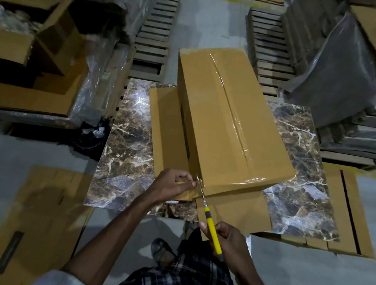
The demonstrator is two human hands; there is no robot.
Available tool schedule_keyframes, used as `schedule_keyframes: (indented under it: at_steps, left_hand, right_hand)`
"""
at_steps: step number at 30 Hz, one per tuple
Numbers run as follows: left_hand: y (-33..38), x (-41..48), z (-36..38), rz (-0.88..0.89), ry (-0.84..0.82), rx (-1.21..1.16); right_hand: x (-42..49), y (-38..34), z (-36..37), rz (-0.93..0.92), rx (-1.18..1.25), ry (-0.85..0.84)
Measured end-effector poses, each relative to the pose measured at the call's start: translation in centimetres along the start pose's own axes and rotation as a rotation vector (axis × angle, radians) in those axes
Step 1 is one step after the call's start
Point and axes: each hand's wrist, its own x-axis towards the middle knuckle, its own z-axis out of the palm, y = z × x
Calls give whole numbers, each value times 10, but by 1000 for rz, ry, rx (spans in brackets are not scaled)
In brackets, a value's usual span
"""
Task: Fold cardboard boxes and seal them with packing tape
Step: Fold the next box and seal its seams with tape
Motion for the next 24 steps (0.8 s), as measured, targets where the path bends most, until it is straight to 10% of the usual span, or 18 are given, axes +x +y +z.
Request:
schedule_keyframes:
  at_steps: [19,24]
  left_hand:
    - [-25,-23,-7,-125,-101,214]
    - [-21,-41,-8,-132,-58,93]
  right_hand:
    - [17,31,-14,7,-339,43]
    - [36,67,-63,-57,-791,83]
